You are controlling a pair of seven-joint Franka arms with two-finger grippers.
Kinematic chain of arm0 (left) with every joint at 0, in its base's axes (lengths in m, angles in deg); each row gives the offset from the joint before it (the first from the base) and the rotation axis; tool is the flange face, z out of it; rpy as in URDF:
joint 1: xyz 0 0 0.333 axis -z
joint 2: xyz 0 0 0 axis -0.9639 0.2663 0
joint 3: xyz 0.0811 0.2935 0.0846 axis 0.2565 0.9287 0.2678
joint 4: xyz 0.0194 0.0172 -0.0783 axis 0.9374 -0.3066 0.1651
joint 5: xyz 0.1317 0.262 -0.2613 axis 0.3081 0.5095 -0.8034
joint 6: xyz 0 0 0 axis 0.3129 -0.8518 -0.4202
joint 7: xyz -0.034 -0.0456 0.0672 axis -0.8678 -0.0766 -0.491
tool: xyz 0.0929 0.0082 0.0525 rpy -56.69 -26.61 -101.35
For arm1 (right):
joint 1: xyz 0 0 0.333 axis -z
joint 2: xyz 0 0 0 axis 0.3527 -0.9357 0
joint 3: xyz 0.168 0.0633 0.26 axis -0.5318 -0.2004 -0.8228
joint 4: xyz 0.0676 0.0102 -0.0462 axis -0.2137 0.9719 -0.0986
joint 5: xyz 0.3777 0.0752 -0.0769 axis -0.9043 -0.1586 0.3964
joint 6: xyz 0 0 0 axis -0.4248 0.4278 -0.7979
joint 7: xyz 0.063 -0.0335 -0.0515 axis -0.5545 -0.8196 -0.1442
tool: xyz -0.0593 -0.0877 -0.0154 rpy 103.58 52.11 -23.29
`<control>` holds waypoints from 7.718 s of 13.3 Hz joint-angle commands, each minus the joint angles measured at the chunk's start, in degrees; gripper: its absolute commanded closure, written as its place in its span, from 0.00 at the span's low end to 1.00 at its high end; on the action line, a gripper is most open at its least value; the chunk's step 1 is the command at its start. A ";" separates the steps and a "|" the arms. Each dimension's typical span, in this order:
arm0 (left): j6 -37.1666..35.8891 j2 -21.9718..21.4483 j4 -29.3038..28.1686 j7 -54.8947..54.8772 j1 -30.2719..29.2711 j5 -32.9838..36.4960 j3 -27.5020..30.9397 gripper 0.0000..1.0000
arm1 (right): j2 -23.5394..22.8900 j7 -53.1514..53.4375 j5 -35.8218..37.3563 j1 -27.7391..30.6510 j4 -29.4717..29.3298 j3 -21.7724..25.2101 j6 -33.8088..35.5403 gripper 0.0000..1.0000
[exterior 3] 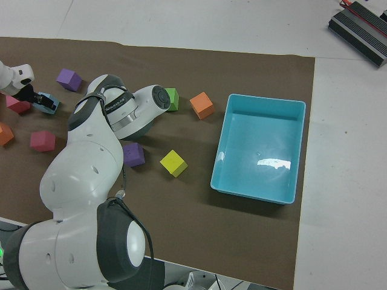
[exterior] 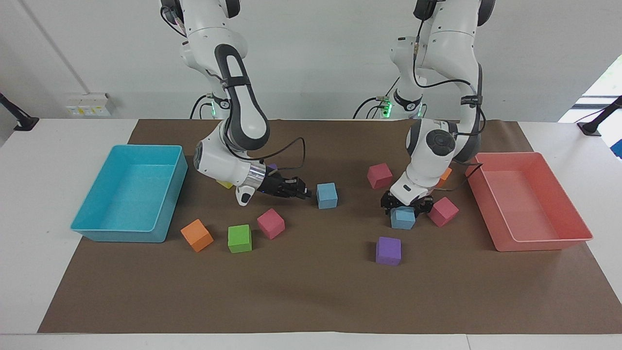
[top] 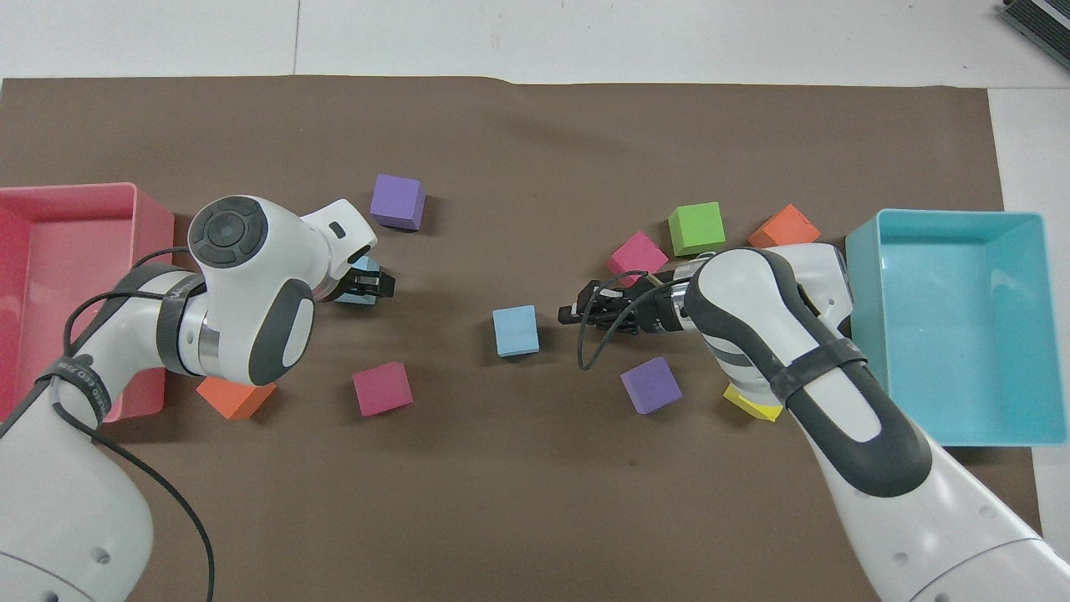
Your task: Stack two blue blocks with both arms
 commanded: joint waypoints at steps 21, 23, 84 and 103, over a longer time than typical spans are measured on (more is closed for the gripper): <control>-11.50 0.00 14.90 30.01 18.20 0.99 0.79 0.93 | -2.40 -1.85 -7.79 -0.24 2.40 -0.60 -0.76 1.00; -11.41 0.53 14.99 31.67 19.17 1.07 0.79 0.93 | -2.40 -1.85 -7.88 -0.24 2.40 -0.60 -0.76 1.00; -10.97 -0.52 9.89 38.27 23.92 0.63 0.70 0.18 | -2.40 -1.85 -7.79 -0.24 2.40 -0.60 -0.85 1.00; -35.63 -15.99 20.06 1.13 -1.98 0.19 1.67 0.00 | 4.10 8.34 16.59 0.64 0.04 0.89 -1.29 0.86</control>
